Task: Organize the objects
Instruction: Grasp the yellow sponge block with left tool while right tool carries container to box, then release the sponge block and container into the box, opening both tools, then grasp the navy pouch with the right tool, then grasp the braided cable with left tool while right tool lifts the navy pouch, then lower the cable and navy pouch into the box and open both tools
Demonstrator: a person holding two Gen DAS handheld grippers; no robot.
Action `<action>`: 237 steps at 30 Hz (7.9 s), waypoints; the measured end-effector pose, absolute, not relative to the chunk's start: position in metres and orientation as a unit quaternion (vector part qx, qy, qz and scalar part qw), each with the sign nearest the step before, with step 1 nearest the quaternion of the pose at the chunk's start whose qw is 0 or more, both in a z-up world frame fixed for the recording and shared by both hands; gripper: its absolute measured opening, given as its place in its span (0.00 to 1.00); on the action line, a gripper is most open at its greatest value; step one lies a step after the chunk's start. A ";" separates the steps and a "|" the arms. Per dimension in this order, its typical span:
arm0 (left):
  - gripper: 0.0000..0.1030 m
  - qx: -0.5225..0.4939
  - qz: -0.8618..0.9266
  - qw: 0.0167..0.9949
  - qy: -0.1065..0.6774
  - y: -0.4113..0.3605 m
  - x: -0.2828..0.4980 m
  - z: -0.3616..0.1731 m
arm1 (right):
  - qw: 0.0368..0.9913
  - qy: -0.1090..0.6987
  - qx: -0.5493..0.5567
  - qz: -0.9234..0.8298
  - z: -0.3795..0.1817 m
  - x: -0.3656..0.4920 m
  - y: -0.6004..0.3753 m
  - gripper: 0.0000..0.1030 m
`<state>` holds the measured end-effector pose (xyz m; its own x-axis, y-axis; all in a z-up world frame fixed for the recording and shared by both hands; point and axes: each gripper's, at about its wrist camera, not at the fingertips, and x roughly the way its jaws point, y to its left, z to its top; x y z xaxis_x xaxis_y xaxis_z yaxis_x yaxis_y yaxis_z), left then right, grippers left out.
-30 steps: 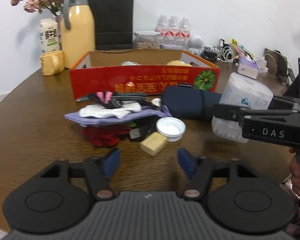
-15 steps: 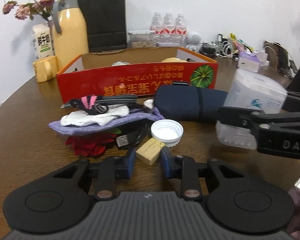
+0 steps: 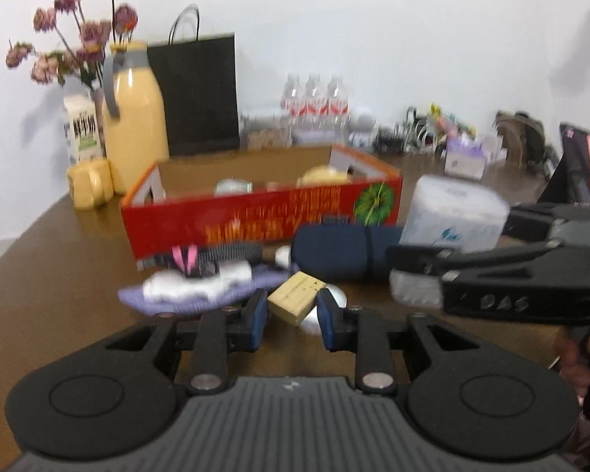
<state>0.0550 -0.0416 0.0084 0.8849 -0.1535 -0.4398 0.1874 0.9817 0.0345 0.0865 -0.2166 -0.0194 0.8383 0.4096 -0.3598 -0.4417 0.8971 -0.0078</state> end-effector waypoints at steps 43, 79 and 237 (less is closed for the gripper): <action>0.27 0.021 -0.034 0.946 0.322 0.024 0.333 0.021 | 0.893 0.374 -0.073 0.238 -0.004 0.391 -0.116 0.61; 1.00 0.045 -0.003 0.969 0.244 0.018 0.276 0.064 | 0.934 0.281 -0.065 0.210 0.053 0.326 -0.157 0.91; 0.85 -0.026 -0.061 0.970 0.232 0.023 0.191 0.079 | 0.962 0.175 -0.028 0.209 0.018 0.164 -0.190 0.62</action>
